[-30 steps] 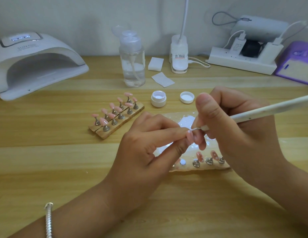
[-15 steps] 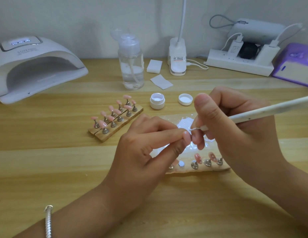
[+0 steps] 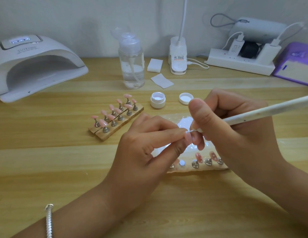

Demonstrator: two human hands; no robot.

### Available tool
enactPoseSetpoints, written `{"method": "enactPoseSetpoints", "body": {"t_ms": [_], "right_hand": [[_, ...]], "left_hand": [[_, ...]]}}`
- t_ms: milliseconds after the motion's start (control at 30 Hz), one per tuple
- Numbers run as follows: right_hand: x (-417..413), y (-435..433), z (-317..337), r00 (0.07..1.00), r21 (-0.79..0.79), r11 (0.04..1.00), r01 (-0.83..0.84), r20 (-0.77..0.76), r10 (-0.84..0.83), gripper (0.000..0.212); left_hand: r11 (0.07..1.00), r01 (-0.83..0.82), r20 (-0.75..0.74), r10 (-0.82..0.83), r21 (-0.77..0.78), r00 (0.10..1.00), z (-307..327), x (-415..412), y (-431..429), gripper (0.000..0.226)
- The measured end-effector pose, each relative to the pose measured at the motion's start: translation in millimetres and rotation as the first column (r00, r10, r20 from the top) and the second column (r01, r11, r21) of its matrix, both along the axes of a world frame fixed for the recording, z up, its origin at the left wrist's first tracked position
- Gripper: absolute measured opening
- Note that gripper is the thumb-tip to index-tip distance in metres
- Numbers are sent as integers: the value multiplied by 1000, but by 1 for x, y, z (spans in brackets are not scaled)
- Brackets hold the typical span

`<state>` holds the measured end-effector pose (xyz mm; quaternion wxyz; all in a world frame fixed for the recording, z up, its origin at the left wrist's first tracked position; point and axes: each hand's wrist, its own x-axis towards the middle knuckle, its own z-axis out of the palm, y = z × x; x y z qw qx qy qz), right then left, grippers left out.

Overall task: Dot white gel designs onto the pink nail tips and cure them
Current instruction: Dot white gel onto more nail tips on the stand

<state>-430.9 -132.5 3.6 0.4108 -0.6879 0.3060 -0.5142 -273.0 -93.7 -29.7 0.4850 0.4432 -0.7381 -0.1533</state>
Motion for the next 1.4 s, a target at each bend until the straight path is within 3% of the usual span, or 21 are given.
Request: {"method": "enactPoseSetpoints", "body": {"t_ms": [1233, 1400], "right_hand": [[-2, -3, -4, 999, -13, 1000, -18, -28, 18, 37], [-3, -6, 2, 995, 38, 999, -37, 97, 33, 38]], "left_hand": [[1000, -4, 33, 4, -24, 999, 2, 1, 0, 17], [999, -24, -45, 26, 45, 999, -2, 0, 1, 13]]}}
